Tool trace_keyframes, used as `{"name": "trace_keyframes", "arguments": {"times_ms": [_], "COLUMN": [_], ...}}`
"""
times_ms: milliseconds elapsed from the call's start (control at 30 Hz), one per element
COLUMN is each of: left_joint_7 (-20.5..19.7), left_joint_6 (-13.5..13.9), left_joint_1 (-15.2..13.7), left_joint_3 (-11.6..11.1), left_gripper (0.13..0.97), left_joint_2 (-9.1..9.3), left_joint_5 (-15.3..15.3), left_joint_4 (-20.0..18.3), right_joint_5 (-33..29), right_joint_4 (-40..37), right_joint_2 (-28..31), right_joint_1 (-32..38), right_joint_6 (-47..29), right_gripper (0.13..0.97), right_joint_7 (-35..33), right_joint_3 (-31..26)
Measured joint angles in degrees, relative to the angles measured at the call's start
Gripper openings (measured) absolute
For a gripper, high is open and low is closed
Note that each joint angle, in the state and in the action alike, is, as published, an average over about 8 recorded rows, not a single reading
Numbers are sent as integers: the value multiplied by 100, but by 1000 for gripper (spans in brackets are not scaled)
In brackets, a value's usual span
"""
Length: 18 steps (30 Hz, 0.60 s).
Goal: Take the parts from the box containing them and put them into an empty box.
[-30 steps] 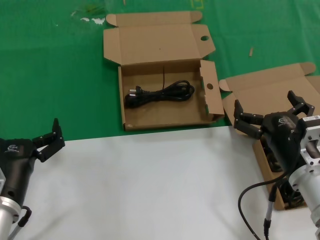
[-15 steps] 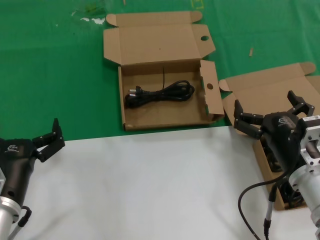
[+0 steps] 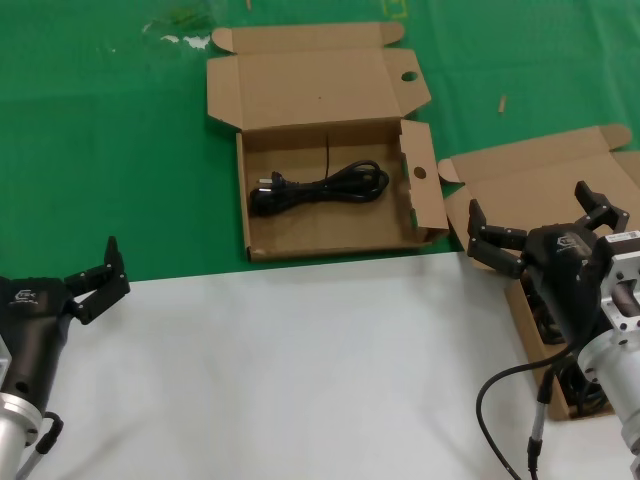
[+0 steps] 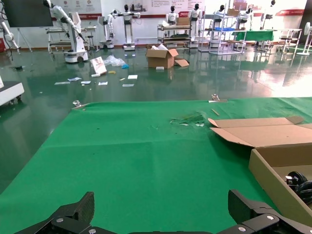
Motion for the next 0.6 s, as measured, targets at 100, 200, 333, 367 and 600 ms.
{"name": "trace_keyframes", "arguments": {"times_ms": [100, 200, 333, 367, 600], "left_joint_7": [0, 0, 0, 0, 0], "left_joint_6": [0, 0, 0, 0, 0], "left_joint_1": [0, 0, 0, 0, 0], "left_joint_3": [0, 0, 0, 0, 0], "left_gripper": [966, 966, 966, 966, 966], "left_joint_2": [0, 0, 0, 0, 0], "left_joint_5": [0, 0, 0, 0, 0], "left_joint_4": [0, 0, 0, 0, 0], "right_joint_5": [0, 0, 0, 0, 0], "right_joint_4": [0, 0, 0, 0, 0], "right_joint_2": [0, 0, 0, 0, 0], "right_joint_1": [0, 0, 0, 0, 0], "right_joint_6": [0, 0, 0, 0, 0], "right_gripper": [966, 966, 966, 966, 966], "right_joint_7": [0, 0, 0, 0, 0], "right_joint_3": [0, 0, 0, 0, 0]}}
